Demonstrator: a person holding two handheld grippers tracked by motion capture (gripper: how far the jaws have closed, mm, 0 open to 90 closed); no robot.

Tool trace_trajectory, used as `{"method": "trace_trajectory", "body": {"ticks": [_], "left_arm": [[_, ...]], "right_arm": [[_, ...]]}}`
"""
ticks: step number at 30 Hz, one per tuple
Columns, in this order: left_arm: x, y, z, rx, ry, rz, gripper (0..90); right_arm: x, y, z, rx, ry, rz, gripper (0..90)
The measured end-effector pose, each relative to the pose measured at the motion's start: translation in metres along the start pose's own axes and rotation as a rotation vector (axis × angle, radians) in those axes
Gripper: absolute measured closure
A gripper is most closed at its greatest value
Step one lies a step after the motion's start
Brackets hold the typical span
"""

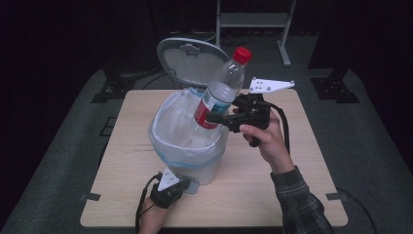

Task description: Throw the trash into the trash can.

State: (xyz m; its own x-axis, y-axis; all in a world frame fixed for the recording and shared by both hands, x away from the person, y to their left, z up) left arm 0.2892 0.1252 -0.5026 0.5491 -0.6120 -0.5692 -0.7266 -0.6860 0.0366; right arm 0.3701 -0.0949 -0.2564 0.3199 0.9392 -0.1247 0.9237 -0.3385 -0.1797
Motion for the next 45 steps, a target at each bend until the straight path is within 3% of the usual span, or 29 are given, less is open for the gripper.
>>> {"method": "trace_trajectory", "body": {"ticks": [23, 37, 45], "left_arm": [[0.000, 0.000, 0.000, -0.006, 0.002, 0.002, 89.0], [0.000, 0.000, 0.000, -0.007, 0.004, 0.002, 89.1], [0.000, 0.000, 0.000, -0.006, 0.004, 0.001, 89.1]], "right_arm": [[0.022, 0.005, 0.025, 0.007, -0.060, -0.001, 27.8], [0.025, 0.005, 0.027, 0.003, -0.067, 0.023, 27.0], [0.023, 0.005, 0.026, 0.012, -0.057, 0.011, 26.6]]}}
Point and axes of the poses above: each handheld gripper's, and its own axes: x roughly forward along the jaws, z roughly out of its underside, y roughly to its right, the point moved 4 cm from there along x, roughly forward along the jaws, and after that the axes turned 2 degrees about z, right-handed, at the moved point
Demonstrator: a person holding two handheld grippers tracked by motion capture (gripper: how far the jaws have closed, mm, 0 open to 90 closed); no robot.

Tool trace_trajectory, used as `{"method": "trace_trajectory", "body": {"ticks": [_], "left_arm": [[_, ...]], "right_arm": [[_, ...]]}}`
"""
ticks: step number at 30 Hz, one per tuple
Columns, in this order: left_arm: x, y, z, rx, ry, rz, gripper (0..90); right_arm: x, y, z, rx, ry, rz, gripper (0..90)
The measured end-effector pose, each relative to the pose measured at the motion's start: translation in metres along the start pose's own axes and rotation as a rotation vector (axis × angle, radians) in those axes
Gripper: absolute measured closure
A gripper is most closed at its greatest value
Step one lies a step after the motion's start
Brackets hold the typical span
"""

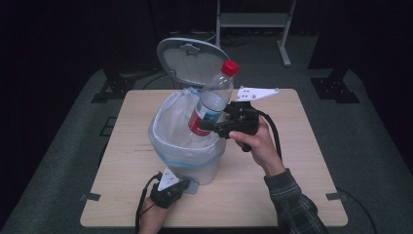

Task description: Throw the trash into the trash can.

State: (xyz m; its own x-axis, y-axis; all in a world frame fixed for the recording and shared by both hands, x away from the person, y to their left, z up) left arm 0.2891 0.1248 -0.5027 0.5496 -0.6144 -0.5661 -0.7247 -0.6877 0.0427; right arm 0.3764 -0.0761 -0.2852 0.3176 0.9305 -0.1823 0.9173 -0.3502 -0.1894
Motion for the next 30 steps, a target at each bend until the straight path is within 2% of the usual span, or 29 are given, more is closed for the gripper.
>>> {"method": "trace_trajectory", "body": {"ticks": [9, 30], "left_arm": [[0.000, 0.000, 0.000, 0.000, 0.000, -0.001, 89.1], [0.000, 0.000, 0.000, 0.001, 0.001, -0.002, 89.1]], "right_arm": [[-0.004, 0.000, -0.001, 0.017, 0.010, -0.021, 23.1], [-0.020, 0.000, -0.001, 0.006, 0.018, -0.006, 23.2]]}}
Point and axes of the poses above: each handheld gripper's, and its own axes: x roughly forward along the jaws, z roughly out of its underside, y roughly to its right, the point moved 4 cm from there along x, roughly forward along the jaws, and after that the axes turned 2 degrees about z, right-handed, at the moved point
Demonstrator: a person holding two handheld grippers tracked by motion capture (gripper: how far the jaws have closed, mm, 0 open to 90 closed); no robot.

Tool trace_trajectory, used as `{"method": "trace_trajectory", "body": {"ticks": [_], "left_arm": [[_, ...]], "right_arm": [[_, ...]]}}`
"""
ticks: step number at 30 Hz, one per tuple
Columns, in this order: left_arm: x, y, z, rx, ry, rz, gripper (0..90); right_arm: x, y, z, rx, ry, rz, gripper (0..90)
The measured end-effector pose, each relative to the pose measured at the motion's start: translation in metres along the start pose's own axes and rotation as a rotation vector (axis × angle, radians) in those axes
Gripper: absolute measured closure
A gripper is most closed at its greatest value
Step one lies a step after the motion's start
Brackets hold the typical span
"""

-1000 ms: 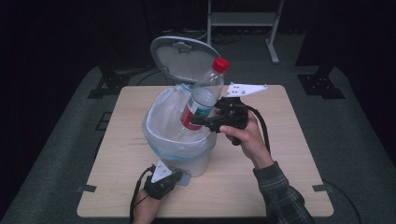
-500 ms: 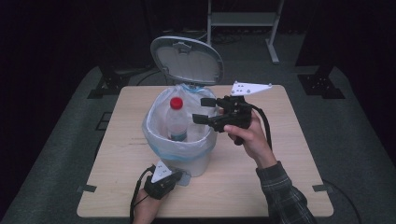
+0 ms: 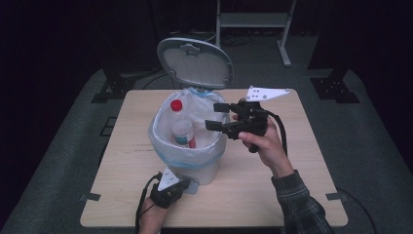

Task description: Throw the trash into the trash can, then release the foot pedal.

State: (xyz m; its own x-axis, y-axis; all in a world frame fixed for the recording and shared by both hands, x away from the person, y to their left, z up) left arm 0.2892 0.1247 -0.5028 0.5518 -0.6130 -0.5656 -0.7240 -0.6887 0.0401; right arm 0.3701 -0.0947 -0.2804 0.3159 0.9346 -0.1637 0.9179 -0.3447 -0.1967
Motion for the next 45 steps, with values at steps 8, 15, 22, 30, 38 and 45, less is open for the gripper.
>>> {"method": "trace_trajectory", "body": {"ticks": [8, 15, 22, 30, 38, 45], "left_arm": [[-0.001, -0.001, 0.000, -0.002, -0.001, 0.009, 89.0], [-0.005, -0.004, 0.000, -0.024, 0.004, 0.031, 80.9], [-0.019, -0.001, -0.006, -0.026, 0.030, 0.015, 59.9], [-0.033, -0.001, -0.009, -0.041, 0.034, 0.034, 35.4], [-0.049, -0.004, -0.008, -0.037, 0.037, 0.024, 17.7], [-0.054, -0.011, -0.004, -0.027, 0.021, -0.006, 4.7]], "right_arm": [[-0.019, -0.003, 0.006, -0.029, -0.018, 0.040, 23.1], [-0.042, -0.003, 0.015, -0.035, -0.022, 0.077, 23.2], [-0.057, 0.001, 0.027, -0.033, -0.029, 0.123, 23.2], [-0.072, 0.007, 0.046, -0.021, -0.033, 0.174, 23.5], [-0.091, 0.015, 0.071, -0.001, -0.052, 0.239, 23.5], [-0.103, 0.021, 0.092, -0.005, -0.095, 0.302, 23.4]]}}
Point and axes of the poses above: each handheld gripper's, and its own axes: x roughly forward along the jaws, z roughly out of its underside, y roughly to its right, the point moved 4 cm from there along x, roughly forward along the jaws, and after that the axes turned 2 degrees about z, right-handed, at the moved point
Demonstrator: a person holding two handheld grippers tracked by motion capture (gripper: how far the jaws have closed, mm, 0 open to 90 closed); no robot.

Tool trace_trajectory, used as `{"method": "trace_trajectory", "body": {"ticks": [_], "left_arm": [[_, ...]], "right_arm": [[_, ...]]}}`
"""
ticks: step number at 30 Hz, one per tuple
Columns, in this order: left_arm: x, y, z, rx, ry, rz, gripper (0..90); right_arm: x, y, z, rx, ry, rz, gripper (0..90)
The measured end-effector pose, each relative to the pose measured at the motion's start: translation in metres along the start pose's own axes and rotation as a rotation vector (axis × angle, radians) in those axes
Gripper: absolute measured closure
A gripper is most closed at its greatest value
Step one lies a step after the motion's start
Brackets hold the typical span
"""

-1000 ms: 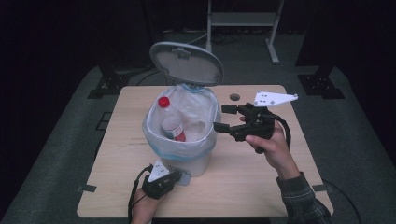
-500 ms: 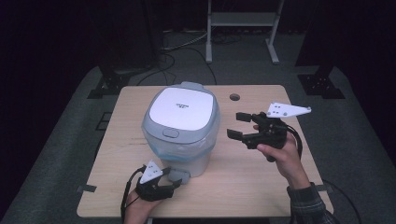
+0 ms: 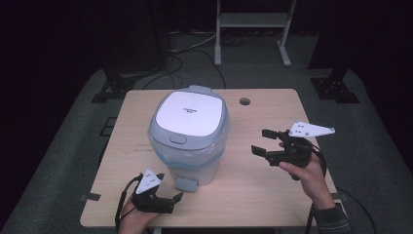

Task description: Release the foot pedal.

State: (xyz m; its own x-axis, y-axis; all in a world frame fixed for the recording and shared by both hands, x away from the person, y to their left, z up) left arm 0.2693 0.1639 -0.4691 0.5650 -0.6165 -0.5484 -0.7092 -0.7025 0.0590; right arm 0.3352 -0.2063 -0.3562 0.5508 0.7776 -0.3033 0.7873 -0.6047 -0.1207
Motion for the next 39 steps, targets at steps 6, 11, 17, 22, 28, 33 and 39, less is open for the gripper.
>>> {"method": "trace_trajectory", "body": {"ticks": [6, 11, 17, 22, 28, 33, 39], "left_arm": [[-0.005, -0.009, 0.003, 0.014, 0.007, -0.040, 0.0], [-0.008, -0.019, 0.008, 0.026, -0.008, -0.052, 0.0], [-0.011, -0.030, 0.013, 0.032, -0.013, -0.067, 0.0], [-0.013, -0.042, 0.020, 0.034, -0.027, -0.091, 0.0], [-0.014, -0.054, 0.028, 0.033, -0.061, -0.131, 0.0], [-0.016, -0.062, 0.032, 0.021, -0.080, -0.146, 0.0], [-0.016, -0.069, 0.038, 0.005, -0.105, -0.151, 0.0]], "right_arm": [[-0.006, 0.011, 0.021, -0.004, -0.043, 0.073, 23.4], [-0.009, 0.018, 0.042, 0.016, -0.080, 0.115, 23.4], [-0.018, 0.026, 0.064, 0.059, -0.104, 0.152, 23.4], [-0.025, 0.033, 0.083, 0.087, -0.124, 0.177, 23.4], [-0.033, 0.040, 0.103, 0.103, -0.147, 0.220, 23.4], [-0.034, 0.043, 0.121, 0.077, -0.213, 0.273, 23.3], [-0.032, 0.045, 0.138, 0.048, -0.305, 0.334, 23.3]]}}
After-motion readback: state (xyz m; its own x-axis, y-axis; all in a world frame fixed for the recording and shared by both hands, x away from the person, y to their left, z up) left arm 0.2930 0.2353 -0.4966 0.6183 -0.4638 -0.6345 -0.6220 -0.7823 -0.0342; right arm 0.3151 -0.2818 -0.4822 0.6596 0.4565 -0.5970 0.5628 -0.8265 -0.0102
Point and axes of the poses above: each handheld gripper's, and its own axes: x roughly forward along the jaws, z roughly out of its underside, y roughly to its right, the point moved 4 cm from there along x, roughly forward along the jaws, and after that the axes turned 2 degrees about z, right-handed, at the moved point
